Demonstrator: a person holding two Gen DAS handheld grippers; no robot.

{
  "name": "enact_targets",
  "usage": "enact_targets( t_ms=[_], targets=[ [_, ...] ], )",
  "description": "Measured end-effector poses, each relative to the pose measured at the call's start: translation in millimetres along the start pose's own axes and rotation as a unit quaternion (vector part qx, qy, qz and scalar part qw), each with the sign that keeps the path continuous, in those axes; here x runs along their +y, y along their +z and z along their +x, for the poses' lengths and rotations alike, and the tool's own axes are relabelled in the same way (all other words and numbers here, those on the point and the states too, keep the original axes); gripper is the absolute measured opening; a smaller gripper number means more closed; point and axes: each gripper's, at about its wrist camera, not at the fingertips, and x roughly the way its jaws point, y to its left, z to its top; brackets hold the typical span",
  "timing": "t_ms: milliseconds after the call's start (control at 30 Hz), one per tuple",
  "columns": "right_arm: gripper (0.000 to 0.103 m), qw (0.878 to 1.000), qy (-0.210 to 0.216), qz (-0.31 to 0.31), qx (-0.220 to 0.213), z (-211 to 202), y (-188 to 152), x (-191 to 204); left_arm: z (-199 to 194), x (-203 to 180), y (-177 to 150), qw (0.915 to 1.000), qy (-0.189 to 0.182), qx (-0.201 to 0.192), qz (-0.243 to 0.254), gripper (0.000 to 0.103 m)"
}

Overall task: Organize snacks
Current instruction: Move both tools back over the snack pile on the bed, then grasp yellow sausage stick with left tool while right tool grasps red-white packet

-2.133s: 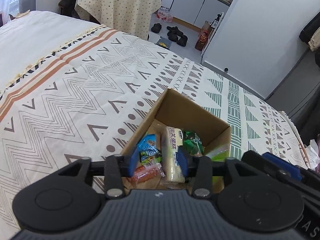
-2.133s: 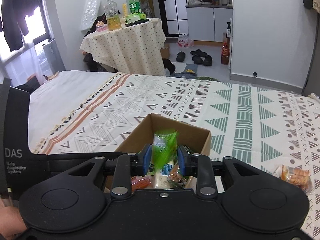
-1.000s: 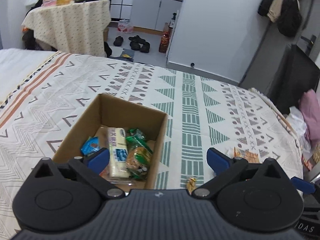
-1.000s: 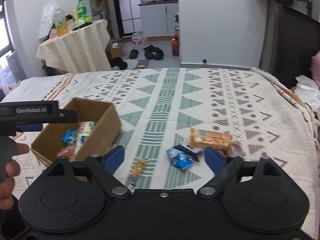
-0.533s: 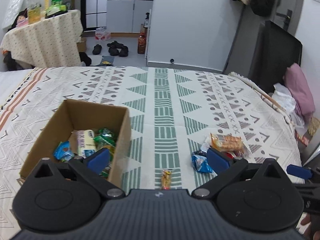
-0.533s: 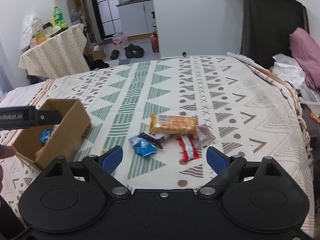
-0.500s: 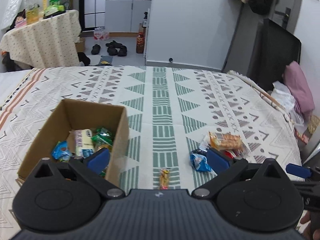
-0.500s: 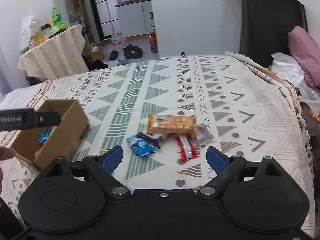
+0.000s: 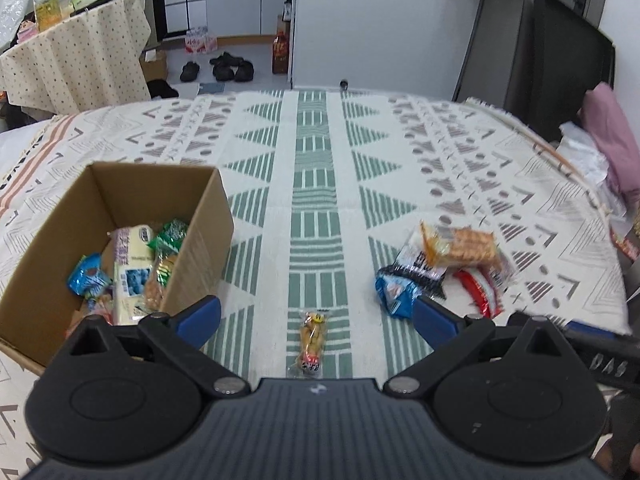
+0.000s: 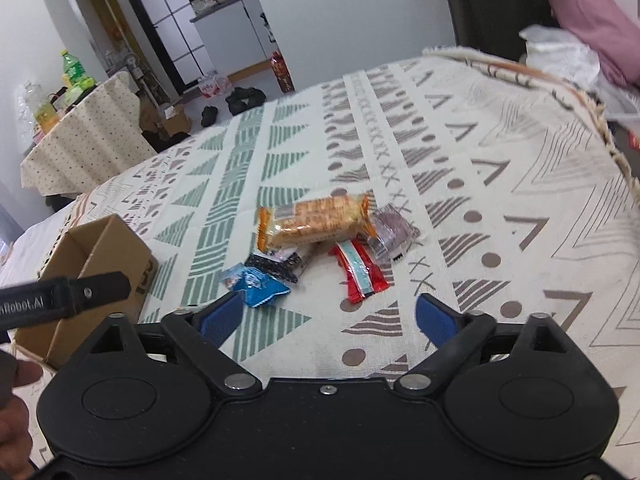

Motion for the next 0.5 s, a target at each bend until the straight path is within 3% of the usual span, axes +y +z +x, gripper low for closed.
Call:
enact_targets(
  t_ms=[333,500],
  targets=[
    [0.102,1.000,0.007,-0.004,-0.010,29.1,9.3,-7.2,37.3,-4.3,-5.8,0.9990,0.015,0.042,0.005,0.099],
    [0.103,1.000,0.001,-0.019,0.003,48.4,10.9,-4.5,53.3,-4.6,-6.4,0.9981,0.017,0.059,-0.001,0.093]
  ],
)
